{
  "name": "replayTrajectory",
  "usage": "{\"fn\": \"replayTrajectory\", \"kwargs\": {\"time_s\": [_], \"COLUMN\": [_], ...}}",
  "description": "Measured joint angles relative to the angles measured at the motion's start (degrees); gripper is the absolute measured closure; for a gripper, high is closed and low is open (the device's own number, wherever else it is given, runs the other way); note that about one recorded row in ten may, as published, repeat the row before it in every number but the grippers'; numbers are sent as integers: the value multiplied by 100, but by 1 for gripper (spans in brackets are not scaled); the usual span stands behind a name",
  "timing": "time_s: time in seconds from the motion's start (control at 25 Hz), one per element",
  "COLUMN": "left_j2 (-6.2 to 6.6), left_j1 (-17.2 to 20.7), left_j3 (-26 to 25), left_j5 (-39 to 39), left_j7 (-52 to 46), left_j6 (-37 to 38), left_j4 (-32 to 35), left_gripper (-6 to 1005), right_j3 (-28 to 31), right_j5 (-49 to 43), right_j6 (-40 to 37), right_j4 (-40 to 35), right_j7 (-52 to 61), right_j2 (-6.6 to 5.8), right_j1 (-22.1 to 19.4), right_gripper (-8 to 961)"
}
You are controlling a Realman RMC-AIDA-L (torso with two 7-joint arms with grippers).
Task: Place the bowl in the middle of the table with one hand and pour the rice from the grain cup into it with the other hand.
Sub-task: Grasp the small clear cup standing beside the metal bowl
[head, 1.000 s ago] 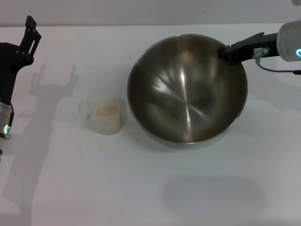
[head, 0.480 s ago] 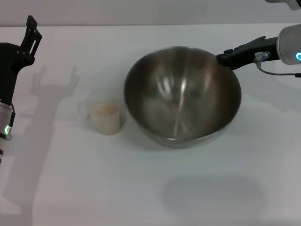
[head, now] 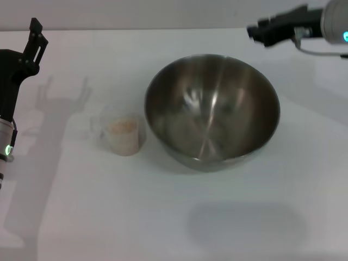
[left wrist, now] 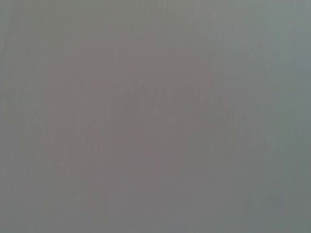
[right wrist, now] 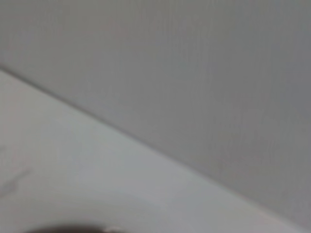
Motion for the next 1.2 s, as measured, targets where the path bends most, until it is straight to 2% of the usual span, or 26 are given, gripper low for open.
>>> {"fn": "replayTrajectory", "kwargs": {"time_s": [0.12, 0.16, 0.2, 0.28, 0.32, 0.36, 0.4, 0.48, 0.52, 0.56, 0.6, 0.68, 0.72, 0.76, 0.8, 0.88, 0.92, 0.96, 1.0, 1.12, 1.2], "left_j2": [0, 0, 0, 0, 0, 0, 0, 0, 0, 0, 0, 0, 0, 0, 1, 4, 5, 9, 9, 22, 24], "left_j1": [0, 0, 0, 6, 8, 11, 13, 14, 20, 39, 39, 70, 70, 107, 168, 238, 274, 341, 341, 494, 617], "left_j3": [0, 0, -1, 0, 0, 0, 0, 0, 0, 0, 0, -1, -1, 5, 48, 162, 222, 340, 340, 562, 882], "left_j5": [-11, -11, -13, -13, -14, -15, -14, -12, -7, -5, -5, 5, 5, 16, 27, 33, 33, 34, 34, 37, 40], "left_j7": [0, 0, 0, 0, 0, 0, 0, 0, 0, 0, 0, 0, 0, 0, 0, 0, 0, 0, 0, 0, 0], "left_j6": [2, 2, 3, 4, 4, 4, 5, 7, 11, 14, 14, 14, 14, 18, 49, 146, 197, 299, 299, 387, 397], "left_j4": [-1, -1, -1, -1, -1, -1, -1, -1, -1, -1, -1, 3, 3, 3, 4, 21, 36, 60, 60, 89, 220], "left_gripper": [205, 206, 206, 207, 207, 208, 208, 209, 209, 210, 210, 211, 211, 212, 212, 213, 213, 214, 214, 215, 216], "right_j3": [-229, -463, -463, -824, -1030, -1408, -1408, -1804, -2009, -2402, -2402, -2871, -3017, -3333, -3333, -3615, -3653, -3666, -3666, -3627, -3627], "right_j5": [60, 106, 106, 124, 117, 92, 92, 89, 91, 106, 106, 116, 116, 101, 101, 33, -38, -231, -231, -389, -425], "right_j6": [-647, -1251, -1251, -2088, -2569, -3523, -3523, -4708, -5432, -6782, -6782, -8394, -8961, -10282, -10282, -11663, -12117, -13056, -13056, -14078, -14403], "right_j4": [-151, -185, -185, -180, -140, -11, -11, 232, 403, 814, 814, 1499, 1787, 2541, 2541, 3619, 4008, 4845, 4845, 6044, 6597], "right_j7": [-186, -389, -389, -556, -611, -677, -677, -700, -700, -668, -668, -480, -322, 225, 225, 1318, 1789, 2991, 2991, 4917, 5624], "right_j2": [19, 32, 32, 40, 44, 47, 47, 48, 48, 49, 49, 46, 43, 33, 33, 13, 8, 0, 0, -36, -72], "right_j1": [-39, -129, -129, -261, -323, -437, -437, -570, -630, -702, -702, -700, -659, -533, -533, -314, -226, -56, -56, 174, 265], "right_gripper": [726, 724, 723, 721, 721, 721, 721, 721, 722, 722, 722, 722, 722, 722, 722, 722, 722, 722, 722, 722, 722]}}
